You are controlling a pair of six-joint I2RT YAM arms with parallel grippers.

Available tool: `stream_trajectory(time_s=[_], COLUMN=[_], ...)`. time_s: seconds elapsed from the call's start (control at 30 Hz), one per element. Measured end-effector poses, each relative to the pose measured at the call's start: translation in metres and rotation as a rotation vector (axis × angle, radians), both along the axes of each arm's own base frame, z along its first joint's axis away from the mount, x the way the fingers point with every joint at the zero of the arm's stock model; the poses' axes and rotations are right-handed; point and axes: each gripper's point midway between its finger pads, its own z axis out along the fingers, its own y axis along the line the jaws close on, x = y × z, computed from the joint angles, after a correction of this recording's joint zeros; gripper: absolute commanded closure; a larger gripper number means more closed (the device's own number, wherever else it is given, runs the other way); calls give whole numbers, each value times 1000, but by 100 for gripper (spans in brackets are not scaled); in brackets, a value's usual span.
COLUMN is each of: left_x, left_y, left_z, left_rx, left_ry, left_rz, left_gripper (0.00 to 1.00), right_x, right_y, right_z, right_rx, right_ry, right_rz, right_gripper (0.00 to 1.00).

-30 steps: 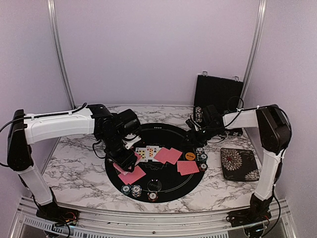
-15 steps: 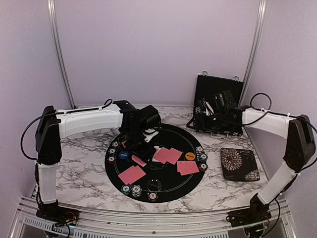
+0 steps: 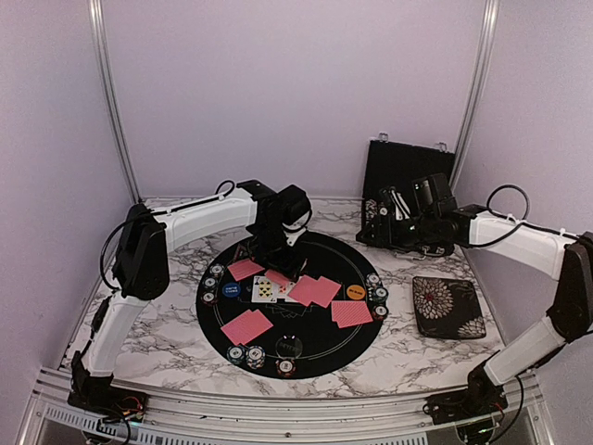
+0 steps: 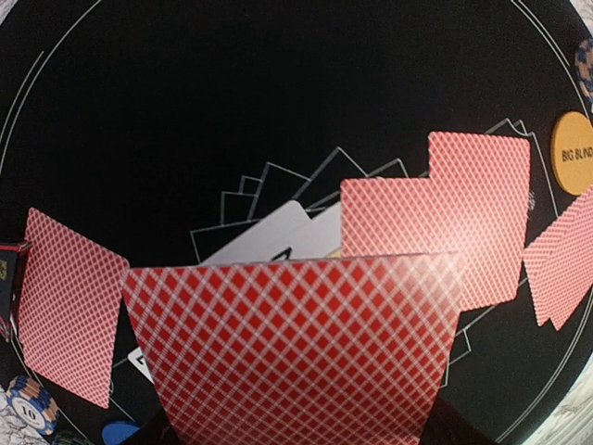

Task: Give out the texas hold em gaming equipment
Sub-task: Place the face-down deck piles in the community card area.

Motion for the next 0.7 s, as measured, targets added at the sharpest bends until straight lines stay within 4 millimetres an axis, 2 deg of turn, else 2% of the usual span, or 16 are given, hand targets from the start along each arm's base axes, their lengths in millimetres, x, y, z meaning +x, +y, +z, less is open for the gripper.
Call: stream_trajectory(time_s=[0.27,0.7], left_x=[38,64], left_y=[4,1], left_z=[-10,-29], left_rx=[-20,-53], left_ry=[-19,-23], left_rz=[56,96], left_gripper=[48,48], right_x=[-2,-3], right_y=[0,6], right_z=[4,6], right_rx=[8,29], right_ry=[-10,-12], right_rz=[1,8], right_gripper=[30,31])
